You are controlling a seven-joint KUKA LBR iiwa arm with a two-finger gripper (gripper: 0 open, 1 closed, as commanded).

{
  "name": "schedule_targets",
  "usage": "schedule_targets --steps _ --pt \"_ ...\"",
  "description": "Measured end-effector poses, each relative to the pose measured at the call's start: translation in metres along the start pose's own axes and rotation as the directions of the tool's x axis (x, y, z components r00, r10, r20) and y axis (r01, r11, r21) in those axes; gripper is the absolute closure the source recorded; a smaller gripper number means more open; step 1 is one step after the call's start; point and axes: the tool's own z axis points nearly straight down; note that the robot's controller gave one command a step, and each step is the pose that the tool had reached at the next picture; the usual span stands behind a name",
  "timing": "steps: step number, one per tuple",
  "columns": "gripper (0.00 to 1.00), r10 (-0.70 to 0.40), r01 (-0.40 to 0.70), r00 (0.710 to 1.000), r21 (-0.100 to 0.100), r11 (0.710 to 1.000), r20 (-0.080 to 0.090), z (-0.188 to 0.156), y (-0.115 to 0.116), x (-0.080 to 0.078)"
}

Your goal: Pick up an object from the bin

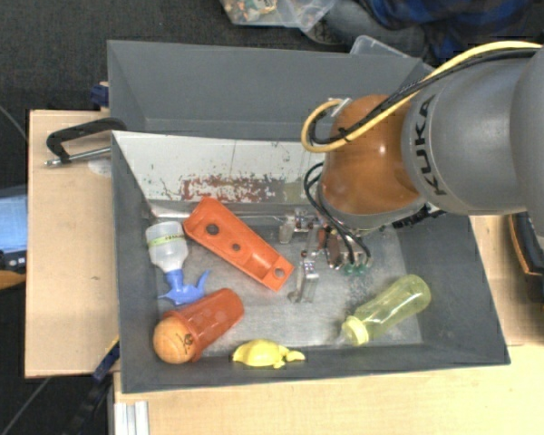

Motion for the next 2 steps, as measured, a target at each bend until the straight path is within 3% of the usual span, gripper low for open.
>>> schedule_targets --steps 1,2 --pt "0.0 0.093 -0.093 0.996 -0.001 0.996 -0.005 0.026 0.026 -0.003" --pt "1.0 -0.034 0.034 0.999 -0.002 0.999 0.003 0.053 0.044 -0.015"
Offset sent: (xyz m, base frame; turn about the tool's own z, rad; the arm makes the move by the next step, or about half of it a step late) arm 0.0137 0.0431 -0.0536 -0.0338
